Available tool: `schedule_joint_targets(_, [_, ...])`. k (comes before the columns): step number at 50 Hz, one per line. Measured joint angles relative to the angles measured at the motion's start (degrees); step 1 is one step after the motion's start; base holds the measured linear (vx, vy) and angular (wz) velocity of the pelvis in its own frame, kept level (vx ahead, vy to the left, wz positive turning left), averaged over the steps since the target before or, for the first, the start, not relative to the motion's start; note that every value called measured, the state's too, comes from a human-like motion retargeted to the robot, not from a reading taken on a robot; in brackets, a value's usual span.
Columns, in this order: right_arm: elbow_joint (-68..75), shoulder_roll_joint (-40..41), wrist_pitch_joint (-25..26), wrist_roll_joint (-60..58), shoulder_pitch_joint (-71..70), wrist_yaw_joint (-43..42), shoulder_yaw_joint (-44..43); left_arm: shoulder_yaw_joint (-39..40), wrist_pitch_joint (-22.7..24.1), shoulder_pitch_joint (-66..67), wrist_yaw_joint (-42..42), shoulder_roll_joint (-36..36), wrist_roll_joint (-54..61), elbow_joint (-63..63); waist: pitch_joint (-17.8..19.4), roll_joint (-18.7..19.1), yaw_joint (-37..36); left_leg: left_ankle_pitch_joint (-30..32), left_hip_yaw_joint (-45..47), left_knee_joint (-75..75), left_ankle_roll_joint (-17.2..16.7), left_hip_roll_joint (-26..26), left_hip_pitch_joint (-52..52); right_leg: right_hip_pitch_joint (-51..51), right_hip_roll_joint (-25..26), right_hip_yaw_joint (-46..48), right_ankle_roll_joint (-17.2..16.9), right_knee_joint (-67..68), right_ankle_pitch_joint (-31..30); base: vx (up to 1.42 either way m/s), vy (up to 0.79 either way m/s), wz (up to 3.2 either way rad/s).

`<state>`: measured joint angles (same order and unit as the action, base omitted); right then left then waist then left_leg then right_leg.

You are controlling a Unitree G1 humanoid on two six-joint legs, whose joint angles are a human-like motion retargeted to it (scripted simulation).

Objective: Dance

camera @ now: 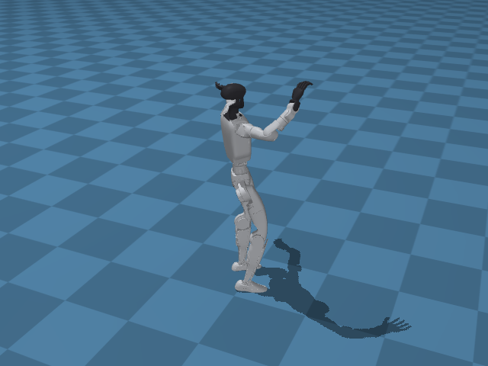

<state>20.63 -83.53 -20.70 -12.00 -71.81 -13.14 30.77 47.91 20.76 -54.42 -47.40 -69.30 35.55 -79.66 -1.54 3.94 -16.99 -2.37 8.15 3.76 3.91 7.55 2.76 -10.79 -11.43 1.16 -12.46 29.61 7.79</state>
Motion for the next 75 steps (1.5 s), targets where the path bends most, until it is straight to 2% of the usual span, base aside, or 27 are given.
schedule_joint_targets(2, [-5.6, -2.8, -0.5, -10.1, -2.4, -4.2, 5.7, 4.5, 5.9, 4.7, 5.9, 1.1, 10.3, -1.6, 1.4, -1.0, -2.1, -1.0, -1.0, -0.2, -0.2, 1.4, 0.6, -2.0, -0.6, -0.3, 0.3, 3.8, 1.5, -0.08, -0.05, -0.27])
schedule_joint_targets(3, [-8.0, -4.6, -2.1, -16.0, -4.0, -6.4, 7.9, 5.4, 7.4, 6.1, 7.7, 1.4, 14.7, -2.6, 2.4, -1.5, -2.8, -1.4, -1.3, -0.2, -0.3, 2.0, 1.1, -2.6, -1.0, -0.2, 0.6, 5.3, 2.1, -0.13, -0.15, -0.06])
schedule_joint_targets(5, [-11.1, -7.4, -5.1, -26.3, -8.0, -13.4, 10.0, 6.4, 7.6, 6.2, 8.0, 0.6, 19.3, -4.4, 5.6, -3.3, -3.5, -2.1, -2.0, -0.3, -0.3, 3.6, 1.9, -3.3, -1.7, -0.5, 1.1, 6.9, 2.6, -0.2, -0.25, 0.09])
schedule_joint_targets(7, [-9.2, -7.9, -7.6, -31.1, -10.1, -21.1, 9.9, 5.0, 6.6, 3.8, 8.3, 0.1, 19.5, -4.7, 7.4, -4.1, -3.5, -1.8, -2.9, -0.3, 0.0, 4.3, 2.3, -2.5, -2.5, 0.4, 1.5, 5.9, 2.0, -0.1, -0.21, 0.35])
schedule_joint_targets(10, [-3.1, -5.9, -7.3, -28.7, -10.8, -22.3, 7.8, 0.3, 5.5, 1.4, 9.1, -1.0, 16.9, -3.5, 6.5, -2.3, -1.7, -1.4, -3.9, 0.0, 0.5, 2.9, 2.0, 0.7, -2.4, 3.1, 1.5, 0.0, -1.0, 0.03, -0.04, 0.47])
schedule_joint_targets(13, [1.4, -0.7, -6.1, -25.1, -12.1, -19.8, 5.1, -3.5, 3.8, 1.5, 7.3, -5.8, 9.3, -2.0, 4.7, -0.6, 2.9, -2.4, -5.5, 1.3, -1.1, 0.2, 0.7, 4.1, -1.4, 4.6, 1.3, -7.6, -5.2, 0.08, 0.07, 0.14])
schedule_joint_targets(18, [1.7, 4.1, -13.2, -23.8, -13.4, -21.8, 4.8, -4.8, -0.2, 3.3, -1.3, -10.9, 1.0, -0.8, 1.5, -0.1, 6.1, -6.8, -9.8, 4.8, -3.9, -1.0, -2.3, 5.9, -0.2, 3.3, 1.7, -14.8, -9.1, 0.12, 0.04, -0.28])
schedule_joint_targets(21, [-2.9, 3.0, -15.5, -24.2, -12.2, -23.0, 6.2, -2.1, 1.8, 5.3, -5.6, -10.0, -2.8, -1.3, 2.0, -0.9, 4.9, -7.4, -12.2, 5.1, -3.7, 0.5, -1.6, 5.3, 0.0, 1.7, 1.8, -14.2, -8.8, 0.0, 0.0, -0.58])
schedule_joint_targets(25, [-10.5, -1.5, -13.7, -32.8, -12.2, -18.7, 11.9, 5.7, 5.8, 8.8, -6.2, -4.6, -4.6, -3.0, 4.5, -1.9, 1.0, -4.6, -9.1, 3.2, -1.6, 1.8, 0.4, 1.7, 0.6, -1.6, 1.6, -6.9, -5.8, -0.14, 0.01, -0.64])
schedule_joint_targets(27, [-13.4, -2.9, -11.1, -39.2, -13.8, -18.3, 16.4, 9.5, 7.6, 10.4, -3.0, -2.3, 0.2, -4.0, 5.2, -2.6, -0.2, -4.1, -6.0, 1.7, -0.5, 2.0, 1.8, -0.3, 1.4, -2.8, 2.1, -2.7, -3.8, -0.11, -0.07, -0.53])
schedule_joint_targets(30, [-16.3, -4.7, -7.3, -46.7, -18.9, -22.7, 22.5, 12.5, 9.7, 10.6, 3.5, -0.8, 12.3, -5.1, 6.5, -3.5, -2.0, -4.4, -4.5, 0.4, 0.3, 2.9, 3.4, -3.3, 2.4, -5.0, 2.8, 3.2, -1.2, -0.1, -0.09, -0.57])
schedule_joint_targets(31, [-15.5, -4.6, -7.7, -47.6, -20.7, -25.8, 23.9, 12.9, 10.8, 9.7, 4.4, -0.6, 14.5, -5.3, 6.9, -3.5, -2.1, -4.6, -4.9, 0.4, 0.3, 3.2, 3.6, -3.7, 2.5, -5.5, 2.9, 3.9, -0.8, -0.12, -0.07, -0.42])
schedule_joint_targets(33, [-12.4, -4.3, -7.8, -48.2, -23.8, -30.2, 25.0, 12.0, 13.6, 7.7, 5.2, -0.2, 15.1, -5.1, 7.3, -2.9, -1.5, -5.0, -5.1, 0.5, 0.4, 3.2, 4.1, -3.2, 2.4, -5.6, 3.0, 3.8, -0.6, -0.04, -0.02, -0.07])
schedule_joint_targets(35, [-6.9, -3.2, -4.8, -46.8, -25.8, -31.8, 23.6, 8.6, 16.2, 5.2, 4.7, -0.5, 10.8, -4.1, 6.9, -1.4, -0.2, -5.0, -4.6, 0.6, 0.6, 2.2, 4.2, -1.7, 2.8, -5.0, 3.1, 1.2, -1.6, 0.0, -0.06, 0.06])
schedule_joint_targets(38, [5.5, 0.3, 1.9, -38.8, -24.3, -33.5, 15.3, -2.1, 18.4, -1.7, 3.9, -2.5, -5.0, -0.1, 5.7, 0.5, 2.8, -4.7, -3.2, 1.0, 0.6, -0.3, 3.5, 1.3, 3.5, -3.5, 3.3, -5.2, -4.0, 0.04, -0.08, 0.18])
schedule_joint_targets(40, [14.3, 2.8, 4.6, -29.5, -19.3, -35.1, 6.1, -13.0, 17.5, -8.3, 2.3, -2.7, -19.9, 5.0, 4.5, 0.3, 4.9, -4.5, -2.8, 1.8, 0.1, -2.0, 2.8, 3.8, 3.4, -2.0, 3.2, -9.7, -5.5, 0.1, -0.05, 0.45])
schedule_joint_targets(44, [30.2, 6.8, 4.6, -4.1, -12.8, -31.3, -8.7, -34.0, 10.8, -15.1, 8.3, -3.1, -45.9, 19.8, 1.9, -0.6, 9.4, -5.3, -4.6, 5.5, -1.4, -4.5, -0.2, 8.2, 2.9, 1.2, 2.5, -17.2, -7.8, 0.14, -0.06, 0.59])
schedule_joint_targets(48, [43.1, 7.6, 1.7, 23.1, -10.7, -19.5, -20.5, -49.7, 6.7, -17.9, 15.9, -5.4, -68.9, 35.7, 1.0, -1.1, 13.1, -7.5, -6.4, 11.3, -2.3, -6.7, -3.4, 11.9, 3.4, 3.8, 2.2, -21.7, -9.0, 0.15, -0.08, 0.6])
schedule_joint_targets(52, [55.2, 5.1, -2.1, 48.8, -8.7, -8.9, -32.8, -60.8, 8.1, -20.0, 17.8, -8.3, -91.9, 53.7, 0.9, -1.2, 15.7, -11.2, -10.1, 21.1, -4.0, -8.4, -8.7, 13.8, 3.9, 6.3, 2.2, -23.8, -9.3, 0.06, -0.05, 0.66])
schedule_joint_targets(55, [62.9, 3.3, -1.1, 67.1, -6.2, -5.0, -44.4, -67.2, 11.5, -21.6, 15.5, -11.0, -106.5, 66.6, 0.9, -0.3, 19.2, -14.7, -14.7, 30.4, -5.6, -9.1, -14.4, 13.8, 4.5, 8.0, 2.0, -23.8, -8.5, -0.03, -0.04, 1.07])
schedule_joint_targets(58, [65.0, 4.2, 0.8, 83.7, 0.2, -2.9, -58.7, -71.4, 14.0, -22.1, 11.7, -11.9, -115.1, 75.3, 1.5, 1.6, 22.7, -17.3, -18.9, 37.4, -7.1, -9.8, -19.1, 12.9, 5.7, 8.4, 1.1, -22.8, -7.0, -0.1, 0.05, 1.02])
schedule_joint_targets(61, [66.7, 5.1, 3.3, 95.1, 7.0, 0.3, -68.7, -73.6, 16.2, -22.2, 9.3, -13.4, -119.4, 78.8, 2.7, 3.2, 25.1, -18.5, -21.0, 41.1, -7.5, -10.3, -21.7, 12.6, 6.2, 9.1, -0.3, -21.8, -5.6, -0.17, 0.18, 0.6])
schedule_joint_targets(64, [67.2, 5.3, 3.7, 97.6, 11.6, 1.0, -73.7, -71.7, 12.6, -22.2, 4.9, -13.7, -122.2, 75.7, 3.6, 3.3, 24.3, -17.9, -21.8, 40.5, -7.7, -9.8, -21.8, 12.6, 6.2, 9.9, -0.9, -21.8, -5.1, -0.13, 0.17, 0.14])
schedule_joint_targets(68, [63.1, 4.2, 0.9, 93.1, 14.4, 2.0, -71.6, -65.9, 3.3, -21.4, 0.0, -11.0, -118.7, 59.8, 2.8, -0.9, 20.2, -13.7, -19.8, 32.7, -7.3, -6.7, -18.1, 13.3, 4.1, 11.8, 0.1, -22.9, -5.8, -0.07, 0.0, -0.14])
schedule_joint_targets(70, [58.1, 3.6, -2.5, 87.4, 14.1, 2.5, -66.1, -61.4, -2.4, -21.7, -1.9, -7.8, -112.6, 48.4, 4.3, -2.4, 17.1, -10.1, -18.5, 26.5, -6.6, -5.4, -13.4, 14.7, 2.9, 11.9, 0.7, -22.4, -6.2, -0.05, -0.03, -0.53])
schedule_joint_targets(72, [51.3, 4.1, -5.8, 78.0, 11.8, 0.9, -57.5, -55.9, -9.8, -22.5, -3.8, -5.2, -102.3, 36.7, 4.0, -1.9, 11.8, -7.3, -14.1, 20.7, -6.2, -7.1, -10.4, 13.5, 3.9, 8.8, 1.4, -21.4, -6.2, -0.09, -0.1, -1.28])
schedule_joint_targets(75, [40.6, 3.8, -6.7, 61.0, 8.8, -0.4, -42.9, -45.8, -17.8, -23.5, -5.7, -2.5, -82.6, 21.8, 4.4, -1.8, 8.1, -2.9, -9.5, 11.8, -5.8, -7.7, -4.4, 12.4, 3.8, 7.1, 2.4, -18.3, -5.8, -0.03, -0.04, -0.84])
